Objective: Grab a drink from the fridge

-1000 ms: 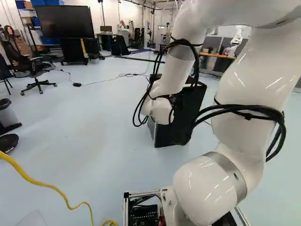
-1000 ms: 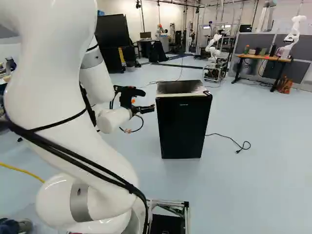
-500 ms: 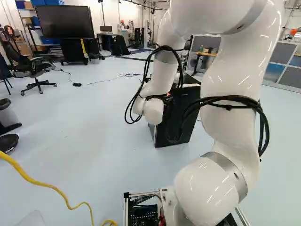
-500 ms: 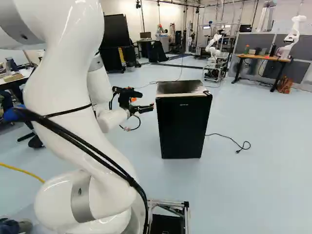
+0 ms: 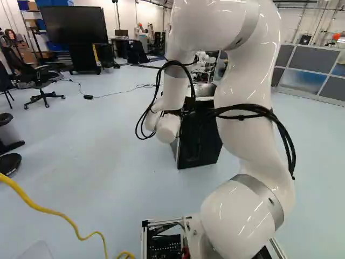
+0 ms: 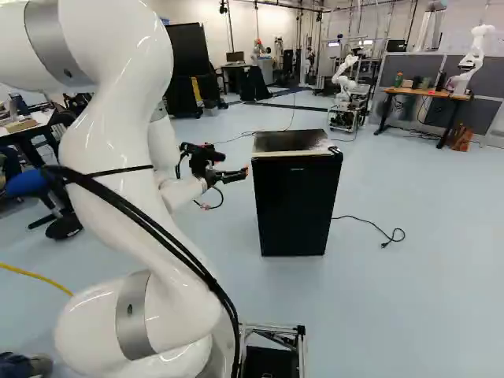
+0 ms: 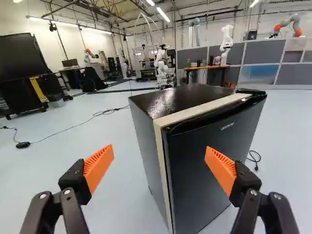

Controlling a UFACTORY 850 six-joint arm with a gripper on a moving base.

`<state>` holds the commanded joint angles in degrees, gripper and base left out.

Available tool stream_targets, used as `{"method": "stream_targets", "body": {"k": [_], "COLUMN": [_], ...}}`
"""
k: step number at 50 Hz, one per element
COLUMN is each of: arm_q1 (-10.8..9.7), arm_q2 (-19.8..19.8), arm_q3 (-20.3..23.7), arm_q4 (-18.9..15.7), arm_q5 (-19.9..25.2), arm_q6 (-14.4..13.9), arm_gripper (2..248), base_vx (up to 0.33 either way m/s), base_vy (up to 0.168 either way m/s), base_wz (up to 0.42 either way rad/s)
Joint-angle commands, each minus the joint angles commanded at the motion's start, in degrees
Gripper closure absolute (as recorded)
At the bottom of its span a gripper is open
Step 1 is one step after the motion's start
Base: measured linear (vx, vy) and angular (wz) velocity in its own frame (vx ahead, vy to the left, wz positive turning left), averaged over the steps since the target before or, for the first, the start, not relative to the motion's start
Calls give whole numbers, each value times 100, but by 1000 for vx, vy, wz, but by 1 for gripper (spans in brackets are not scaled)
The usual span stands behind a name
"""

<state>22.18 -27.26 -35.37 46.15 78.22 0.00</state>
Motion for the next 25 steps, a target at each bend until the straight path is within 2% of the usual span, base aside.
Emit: {"method": "stream_targets", "body": {"k": [25], "arm_q1": [-10], "arm_q2": [-705], "arm_q3": [-506], "arm_q4": [838], "arm_q5": [21], "arm_q6": [0], "arm_gripper": [3], "base_vx": [0], "base_vy": [0], "base_wz": [0]}}
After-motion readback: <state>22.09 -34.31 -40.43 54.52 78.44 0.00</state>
